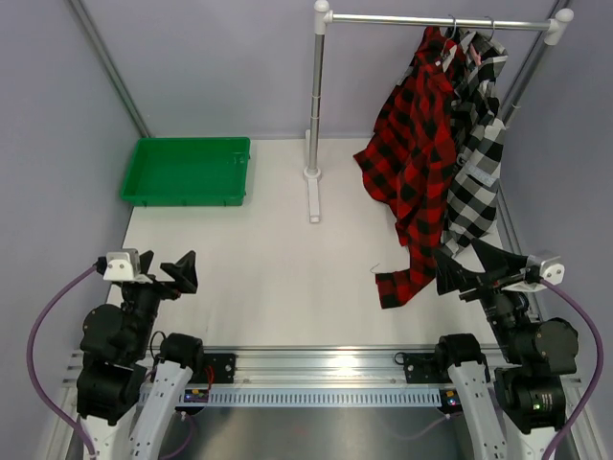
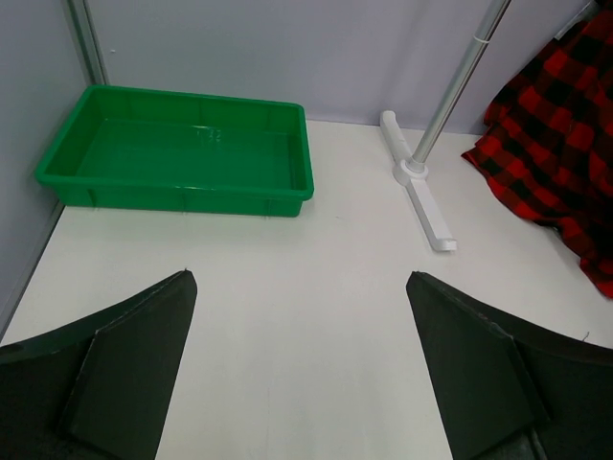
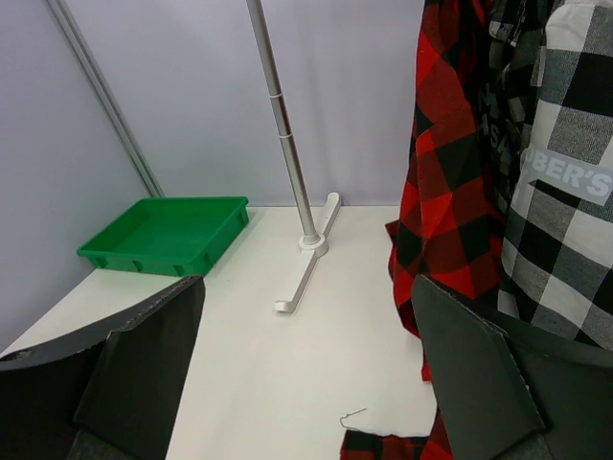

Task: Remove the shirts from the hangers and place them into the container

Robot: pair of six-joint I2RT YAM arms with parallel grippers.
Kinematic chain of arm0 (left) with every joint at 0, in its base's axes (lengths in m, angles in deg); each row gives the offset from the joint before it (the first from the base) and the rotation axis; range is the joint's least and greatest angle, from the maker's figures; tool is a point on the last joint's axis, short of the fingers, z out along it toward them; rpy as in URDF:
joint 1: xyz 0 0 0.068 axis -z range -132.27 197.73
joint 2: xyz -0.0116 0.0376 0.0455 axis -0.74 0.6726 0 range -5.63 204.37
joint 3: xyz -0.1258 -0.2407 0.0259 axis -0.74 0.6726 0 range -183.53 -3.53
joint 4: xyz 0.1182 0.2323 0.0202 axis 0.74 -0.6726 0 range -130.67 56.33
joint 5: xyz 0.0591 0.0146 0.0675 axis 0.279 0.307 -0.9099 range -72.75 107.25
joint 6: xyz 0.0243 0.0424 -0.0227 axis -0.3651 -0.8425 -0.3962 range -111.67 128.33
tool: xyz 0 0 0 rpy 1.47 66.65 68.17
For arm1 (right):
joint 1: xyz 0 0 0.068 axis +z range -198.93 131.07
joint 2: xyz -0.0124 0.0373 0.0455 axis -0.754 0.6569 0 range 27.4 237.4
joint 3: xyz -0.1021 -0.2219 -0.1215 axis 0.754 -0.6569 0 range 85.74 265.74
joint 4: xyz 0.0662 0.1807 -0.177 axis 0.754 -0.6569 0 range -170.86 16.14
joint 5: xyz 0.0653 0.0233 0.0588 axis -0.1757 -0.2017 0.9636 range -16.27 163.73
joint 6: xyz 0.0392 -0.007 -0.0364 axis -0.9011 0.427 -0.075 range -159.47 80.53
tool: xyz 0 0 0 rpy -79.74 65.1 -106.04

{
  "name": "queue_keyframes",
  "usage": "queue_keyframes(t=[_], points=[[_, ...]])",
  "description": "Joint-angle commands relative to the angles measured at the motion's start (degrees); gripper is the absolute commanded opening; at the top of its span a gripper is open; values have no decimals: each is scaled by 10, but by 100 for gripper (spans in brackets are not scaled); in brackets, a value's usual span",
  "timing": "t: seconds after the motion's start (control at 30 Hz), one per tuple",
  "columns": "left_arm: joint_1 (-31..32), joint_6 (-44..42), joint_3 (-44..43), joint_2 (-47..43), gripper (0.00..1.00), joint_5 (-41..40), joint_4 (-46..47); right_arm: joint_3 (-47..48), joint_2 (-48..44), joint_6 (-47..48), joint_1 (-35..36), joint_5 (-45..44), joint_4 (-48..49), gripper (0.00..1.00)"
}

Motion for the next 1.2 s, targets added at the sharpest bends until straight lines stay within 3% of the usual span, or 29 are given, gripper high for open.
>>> queue_keyframes(t=[0.0, 0.2, 0.3, 0.47, 0.6, 0.93, 1.17], points=[[3, 9, 15, 5, 99, 18, 55, 3, 24, 4, 3, 4, 2, 99], [3, 23, 40, 27, 99, 41, 88, 23, 67, 20, 4, 39, -8, 99], [3, 22, 49, 39, 99, 45, 101, 49, 104, 6, 4, 7, -12, 100], [3, 24, 71, 49, 99, 47, 126, 186, 232, 20, 3, 20, -36, 100], [3, 28, 102, 51, 99, 51, 141, 356, 388, 20, 4, 7, -79, 99], [9, 18, 114, 43, 99, 38, 129, 566, 623, 57, 5, -97, -91, 99], [12, 16, 115, 39, 99, 39, 128, 657, 739, 78, 5, -149, -110, 86]])
